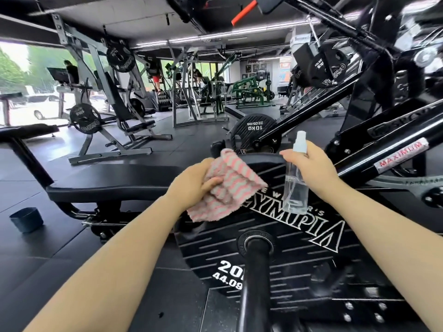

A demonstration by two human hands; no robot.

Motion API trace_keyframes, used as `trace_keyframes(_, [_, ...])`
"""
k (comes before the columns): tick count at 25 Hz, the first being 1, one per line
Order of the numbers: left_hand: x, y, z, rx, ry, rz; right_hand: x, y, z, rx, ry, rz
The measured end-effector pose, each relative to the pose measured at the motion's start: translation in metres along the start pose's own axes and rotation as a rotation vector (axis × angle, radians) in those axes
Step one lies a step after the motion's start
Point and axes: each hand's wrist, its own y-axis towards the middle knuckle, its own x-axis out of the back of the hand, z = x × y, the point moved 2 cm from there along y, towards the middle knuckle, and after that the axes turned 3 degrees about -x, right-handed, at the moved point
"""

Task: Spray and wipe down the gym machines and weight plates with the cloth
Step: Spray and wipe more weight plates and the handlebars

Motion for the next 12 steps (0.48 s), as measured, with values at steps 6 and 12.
trace_keyframes(6, [-0.016, -0.048, 0.052, 0.35, -0.102, 0.11, -0.002, 0.0, 0.002, 0.016, -0.143, 0.004])
trace_keyframes(12, [-0.015, -0.007, 0.019, 0.294, -0.039, -0.071, 0.002, -0.005, -0.001, 0.002, -0.123, -0.009])
